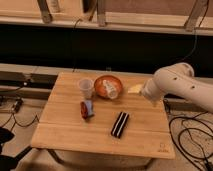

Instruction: Drag the pepper across the table

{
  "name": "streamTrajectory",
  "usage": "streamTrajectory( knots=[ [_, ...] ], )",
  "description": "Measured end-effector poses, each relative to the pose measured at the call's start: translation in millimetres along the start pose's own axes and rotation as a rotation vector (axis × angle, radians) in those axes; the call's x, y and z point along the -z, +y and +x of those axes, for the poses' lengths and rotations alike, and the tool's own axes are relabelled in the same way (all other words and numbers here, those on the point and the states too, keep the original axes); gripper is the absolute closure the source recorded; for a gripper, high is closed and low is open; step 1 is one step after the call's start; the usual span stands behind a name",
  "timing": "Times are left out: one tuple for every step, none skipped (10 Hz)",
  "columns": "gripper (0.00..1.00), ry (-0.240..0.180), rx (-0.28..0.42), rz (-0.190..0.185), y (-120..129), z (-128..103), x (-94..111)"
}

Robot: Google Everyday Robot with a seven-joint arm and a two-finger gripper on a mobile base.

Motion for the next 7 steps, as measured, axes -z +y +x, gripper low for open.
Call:
streamTrajectory(
  knots=[
    [0.20,0.000,0.000,0.000,0.1,0.0,0.0],
    [0.20,0.001,0.000,0.000,0.5,0.1,-0.2],
    [0.20,0.005,-0.010,0.000,2.0,0.1,-2.2],
    [0.20,0.007,-0.008,-0.001,4.8,0.6,-3.1],
    [0.20,0.007,-0.008,-0.001,4.8,0.7,-3.1],
    [0.20,0.006,-0.011,0.000,2.5,0.3,-2.4],
    [0.20,0.006,-0.011,0.000,2.4,0.4,-2.6]
  ],
)
